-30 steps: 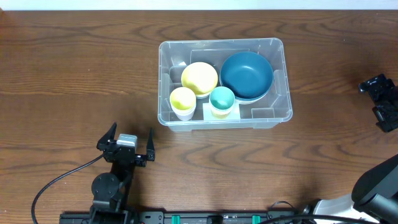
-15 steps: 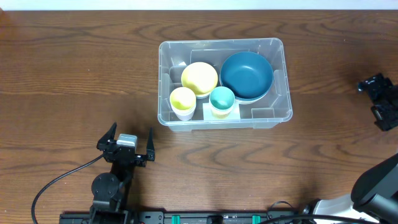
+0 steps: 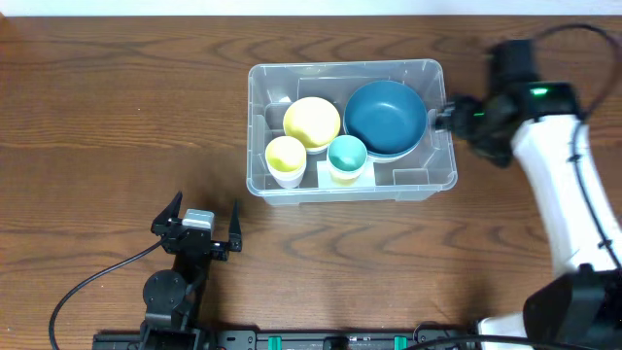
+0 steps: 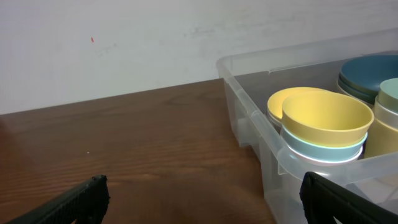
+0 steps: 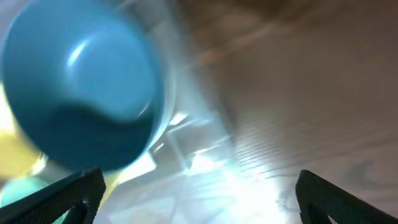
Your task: Pack container
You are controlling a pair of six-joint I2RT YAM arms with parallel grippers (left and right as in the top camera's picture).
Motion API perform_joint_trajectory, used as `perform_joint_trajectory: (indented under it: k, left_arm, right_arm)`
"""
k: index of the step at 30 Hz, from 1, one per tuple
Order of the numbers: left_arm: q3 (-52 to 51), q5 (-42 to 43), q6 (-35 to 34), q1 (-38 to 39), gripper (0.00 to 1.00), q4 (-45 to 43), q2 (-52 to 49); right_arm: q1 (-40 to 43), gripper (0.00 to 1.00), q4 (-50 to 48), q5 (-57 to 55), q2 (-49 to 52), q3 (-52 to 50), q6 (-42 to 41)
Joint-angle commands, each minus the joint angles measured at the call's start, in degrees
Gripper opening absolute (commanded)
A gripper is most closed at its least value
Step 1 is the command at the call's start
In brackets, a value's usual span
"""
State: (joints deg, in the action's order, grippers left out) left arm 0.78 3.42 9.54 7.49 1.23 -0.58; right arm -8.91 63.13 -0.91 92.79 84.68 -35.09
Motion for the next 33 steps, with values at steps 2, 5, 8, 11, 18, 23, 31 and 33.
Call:
perform_joint_trajectory:
  k: [2, 5, 8, 11, 18, 23, 31, 33]
  left_arm:
    - [-0.55, -0.44, 1.16, -0.35, 0.98, 2.62, 0.35]
    - [-0.55, -0.44, 1.16, -0.35, 0.98, 2.62, 0.35]
    - [-0.55, -0.44, 1.14, -0.35, 0.98, 2.62, 0.35]
    - [-0.55, -0.44, 1.14, -0.35, 0.98, 2.62, 0.35]
    - [-0.55, -0.44, 1.14, -0.35, 0.98, 2.62, 0.35]
    - [-0.55, -0.44, 1.14, -0.35, 0.98, 2.62, 0.35]
    - [-0.55, -0.44, 1.16, -0.35, 0.98, 2.62, 0.35]
    - [-0.55, -0.44, 1.14, -0.35, 0.98, 2.62, 0.35]
  right_arm:
    - [-9.75, 0.99, -0.59, -15.34, -3.15, 0.26, 1.77]
    - [-13.68, 0.99, -3.13, -22.53, -4.87, 0.22, 1.84]
    - [-14.01, 0.99, -8.83, -22.64, -7.8, -0.42, 4.04]
    - [-12.83, 0.99, -17.77, -17.64, -11.67, -2.4, 9.66]
    - [-6.32, 0.99, -43.3, -3.26, -24.39, -17.29, 22.01]
    - [-1.88, 0.99, -56.59, -3.1, -35.34, -33.24, 22.1]
    - [3.76, 0.99, -67.08, 1.51, -52.28, -54.64, 22.12]
    - [4.76, 0.99, -67.56, 2.45, -56.98, -58.93, 22.14]
